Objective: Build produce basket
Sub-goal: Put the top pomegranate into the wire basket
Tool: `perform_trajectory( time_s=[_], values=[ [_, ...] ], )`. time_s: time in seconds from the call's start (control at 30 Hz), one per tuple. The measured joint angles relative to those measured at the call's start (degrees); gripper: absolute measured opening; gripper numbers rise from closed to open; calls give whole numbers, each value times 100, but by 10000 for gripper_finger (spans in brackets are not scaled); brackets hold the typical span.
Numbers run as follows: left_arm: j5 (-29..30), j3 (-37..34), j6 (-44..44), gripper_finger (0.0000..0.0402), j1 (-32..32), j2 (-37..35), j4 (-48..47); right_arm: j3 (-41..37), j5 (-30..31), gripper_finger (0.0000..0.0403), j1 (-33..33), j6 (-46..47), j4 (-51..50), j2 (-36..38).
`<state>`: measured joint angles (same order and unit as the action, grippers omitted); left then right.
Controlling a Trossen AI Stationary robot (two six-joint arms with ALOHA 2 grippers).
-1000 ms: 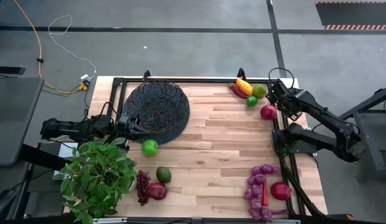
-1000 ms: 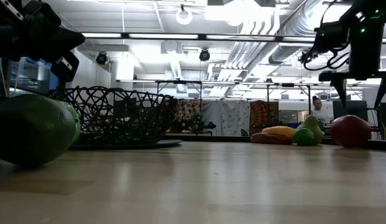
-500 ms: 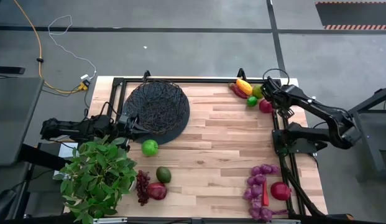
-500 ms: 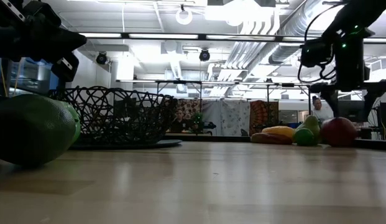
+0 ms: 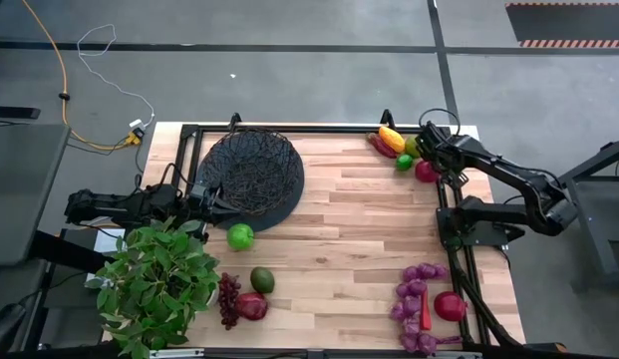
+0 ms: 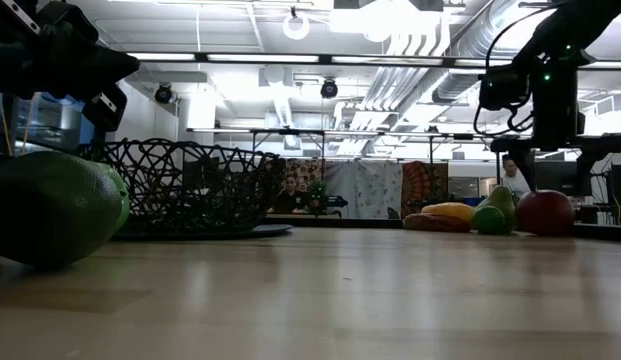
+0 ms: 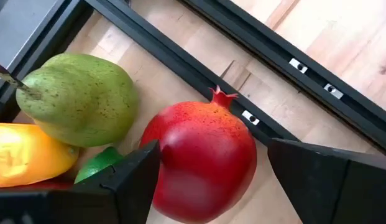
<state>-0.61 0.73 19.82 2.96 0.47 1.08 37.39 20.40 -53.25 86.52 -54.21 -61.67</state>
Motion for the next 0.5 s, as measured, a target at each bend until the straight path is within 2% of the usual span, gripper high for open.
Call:
perform_trajectory(
  time_s=[0.5],
  values=[
    [-2, 0, -243, 1, 0, 0, 0, 0, -213, 279, 0, -269, 131, 0]
  ],
)
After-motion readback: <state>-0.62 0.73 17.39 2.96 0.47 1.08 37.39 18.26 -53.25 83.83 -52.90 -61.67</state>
